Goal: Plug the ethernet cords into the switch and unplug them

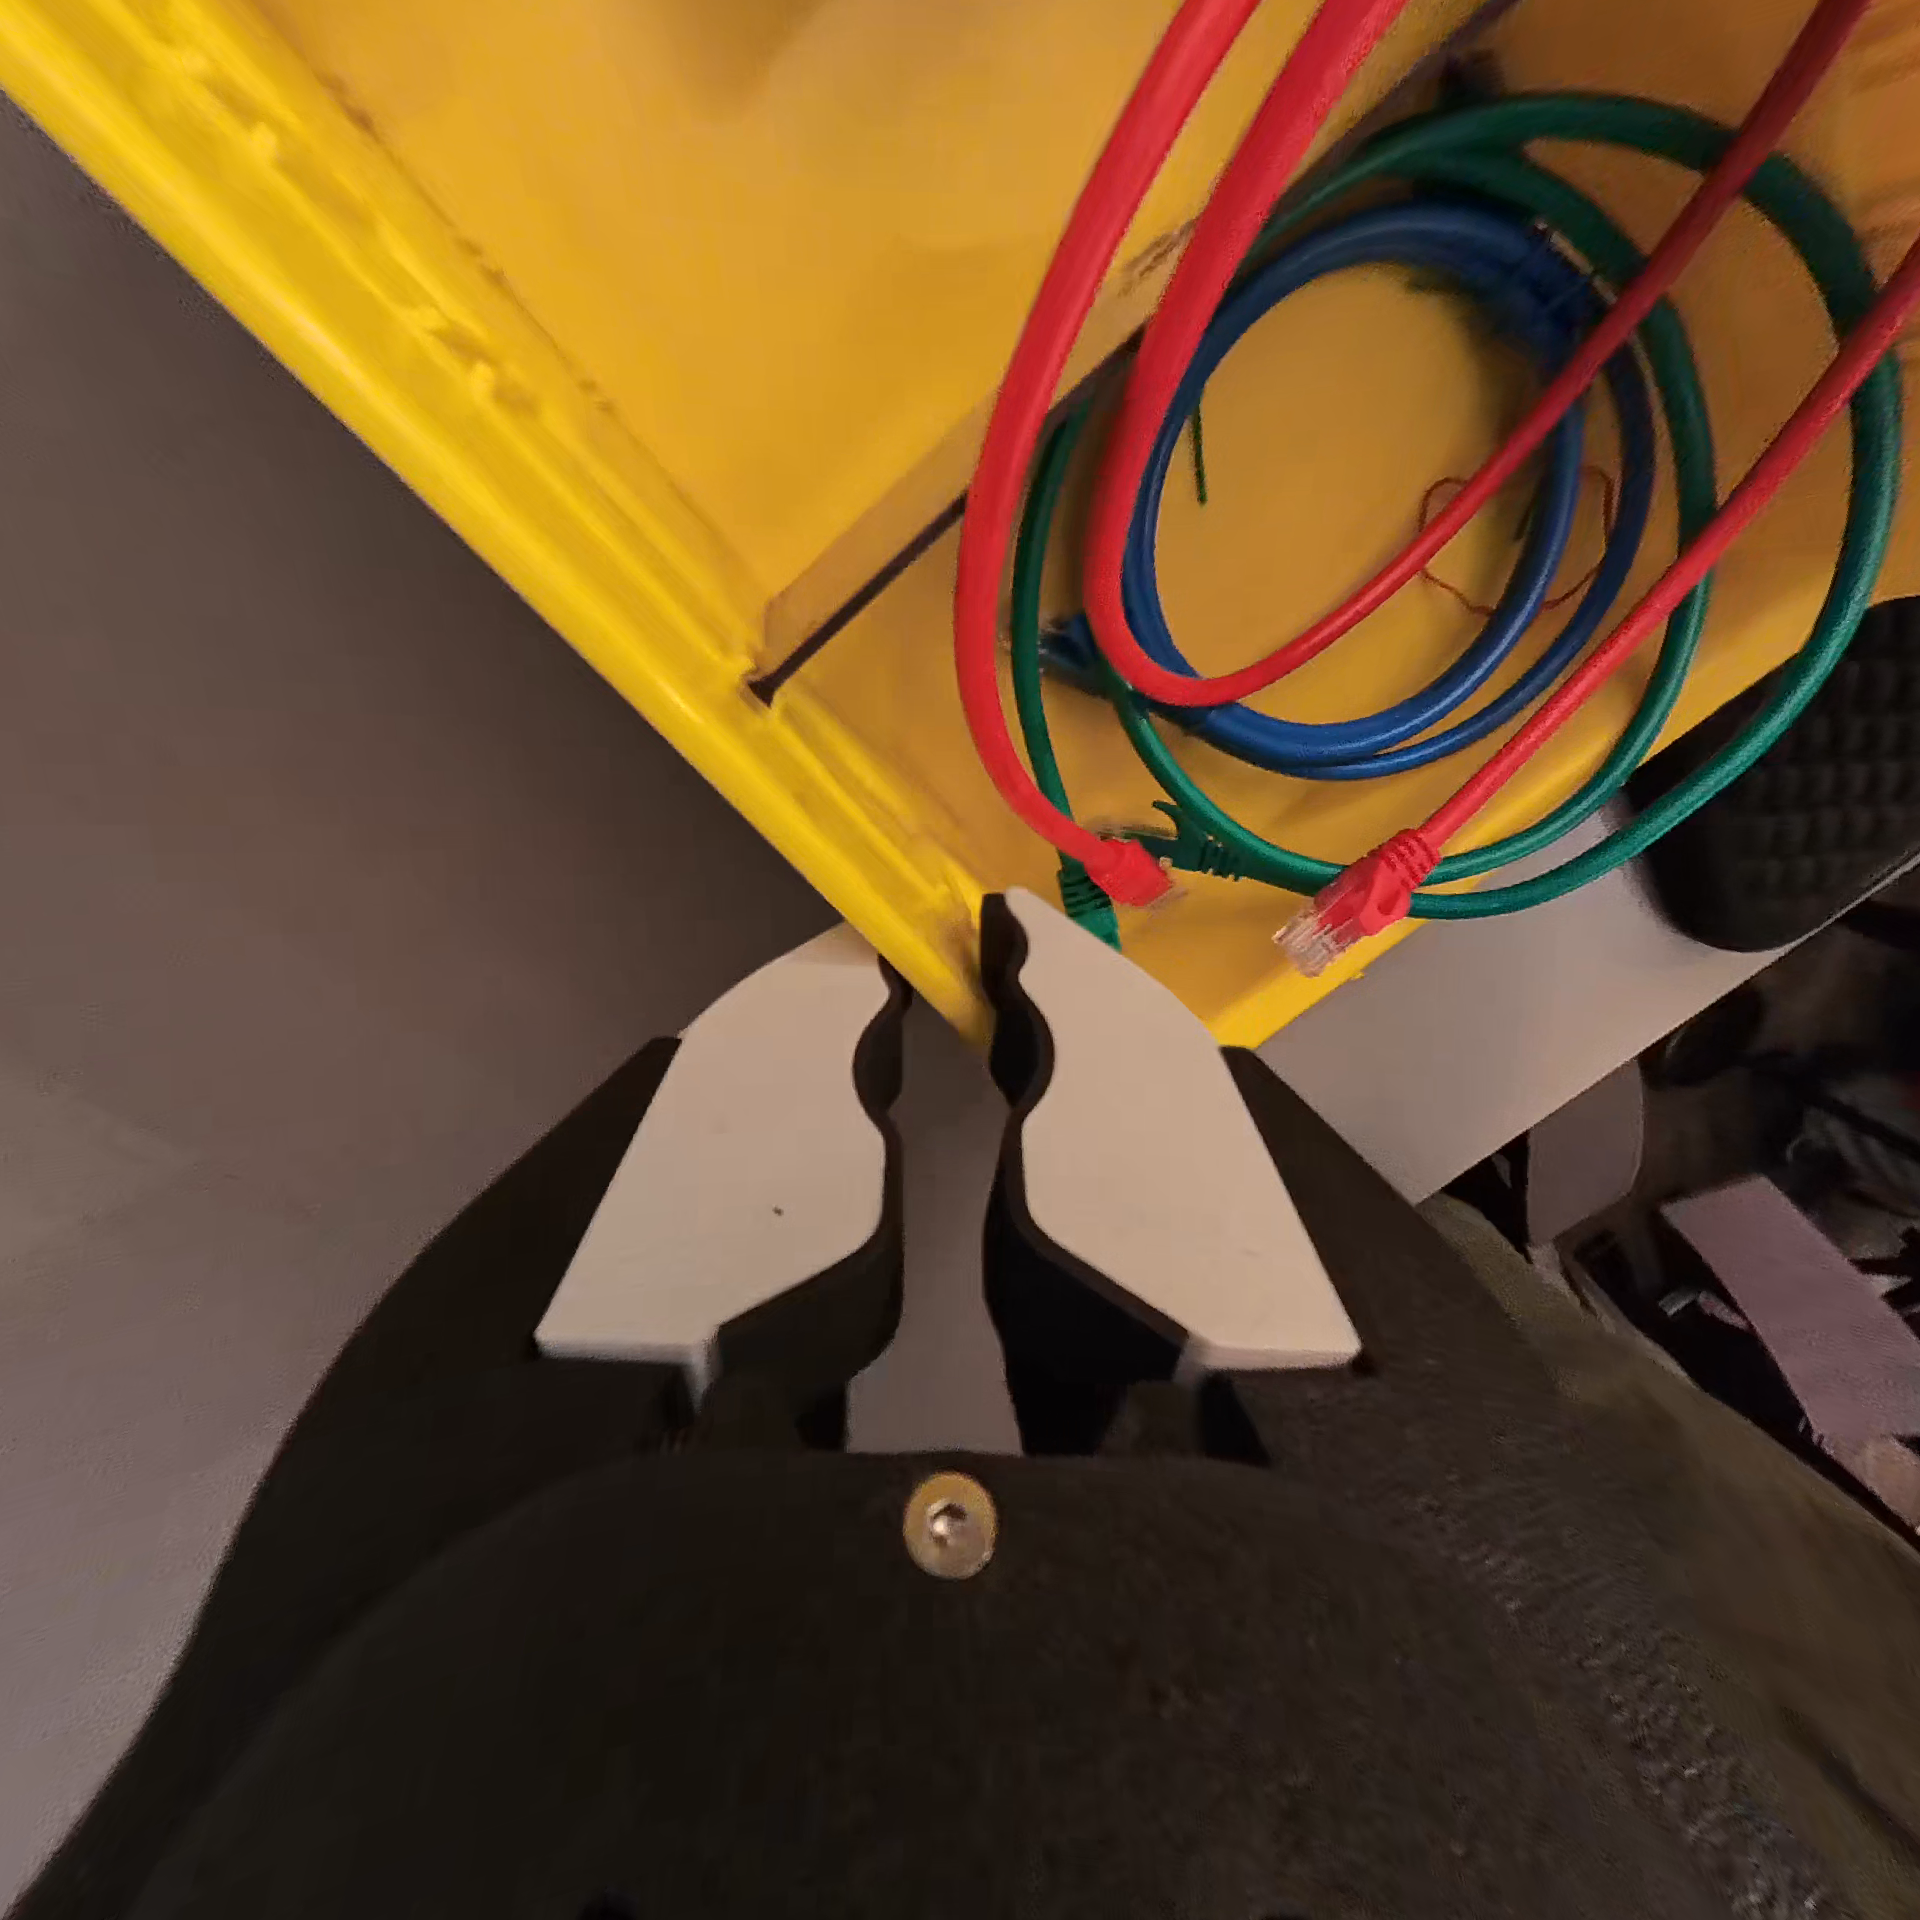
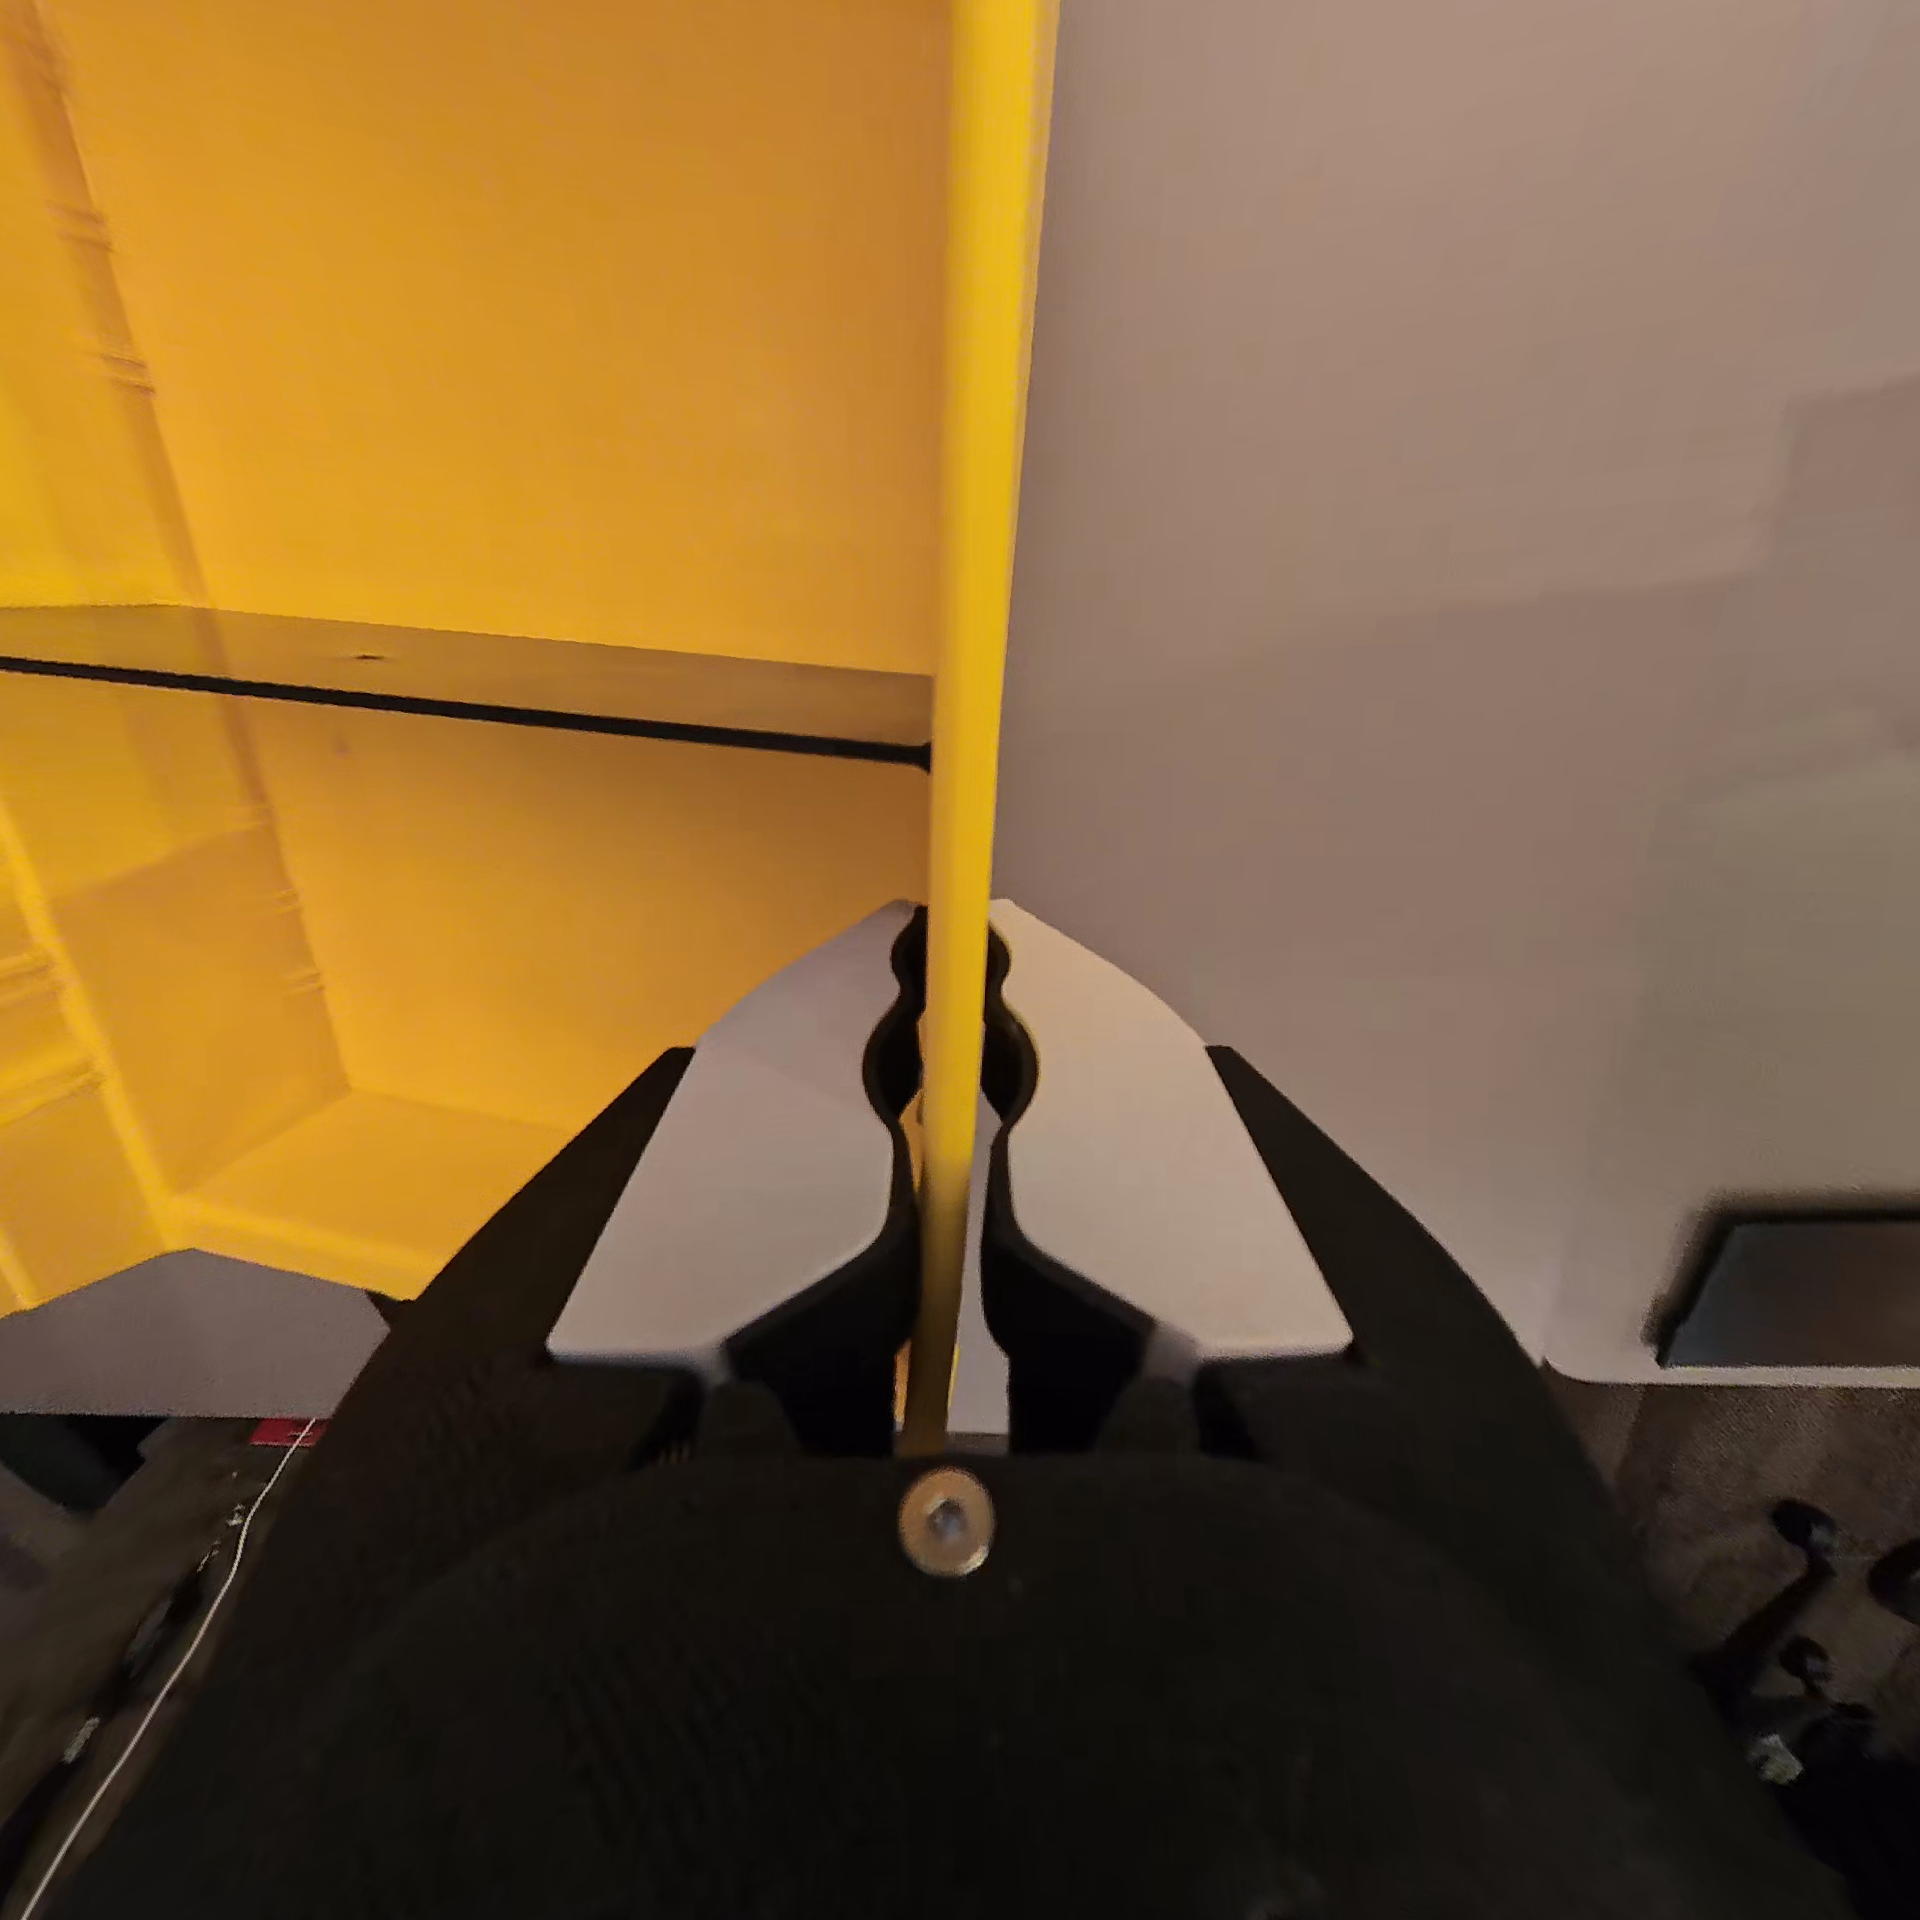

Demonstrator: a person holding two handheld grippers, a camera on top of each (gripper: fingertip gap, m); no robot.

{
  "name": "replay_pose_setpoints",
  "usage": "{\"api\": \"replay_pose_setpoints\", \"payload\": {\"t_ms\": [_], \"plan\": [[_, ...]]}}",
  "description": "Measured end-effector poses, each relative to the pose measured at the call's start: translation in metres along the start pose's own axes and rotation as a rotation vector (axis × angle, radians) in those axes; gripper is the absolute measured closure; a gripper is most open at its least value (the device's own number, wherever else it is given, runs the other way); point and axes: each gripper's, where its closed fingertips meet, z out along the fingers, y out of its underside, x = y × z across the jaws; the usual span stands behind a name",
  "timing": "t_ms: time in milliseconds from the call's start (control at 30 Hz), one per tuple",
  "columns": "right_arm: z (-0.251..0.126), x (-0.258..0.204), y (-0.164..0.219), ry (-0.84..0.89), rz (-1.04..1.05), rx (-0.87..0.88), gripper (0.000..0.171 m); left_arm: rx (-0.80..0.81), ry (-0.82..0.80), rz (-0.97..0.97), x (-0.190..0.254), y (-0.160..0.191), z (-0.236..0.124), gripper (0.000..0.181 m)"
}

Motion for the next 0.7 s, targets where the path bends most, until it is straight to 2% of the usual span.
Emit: {"api": "replay_pose_setpoints", "payload": {"t_ms": [133, 367, 700], "plan": [[0.009, -0.016, -0.005, -0.003, -0.025, 0.002, 0.163, -0.028, -0.069, 0.014, -0.024, 0.002, -0.006, 0.173], [0.028, -0.053, -0.016, -0.062, -0.058, 0.005, 0.163, 0.118, 0.031, -0.154, -0.097, 0.022, -0.028, 0.176], [0.058, -0.093, -0.036, -0.119, -0.107, 0.004, 0.162, 0.269, -0.054, -0.433, -0.244, 0.13, -0.077, 0.175]]}}
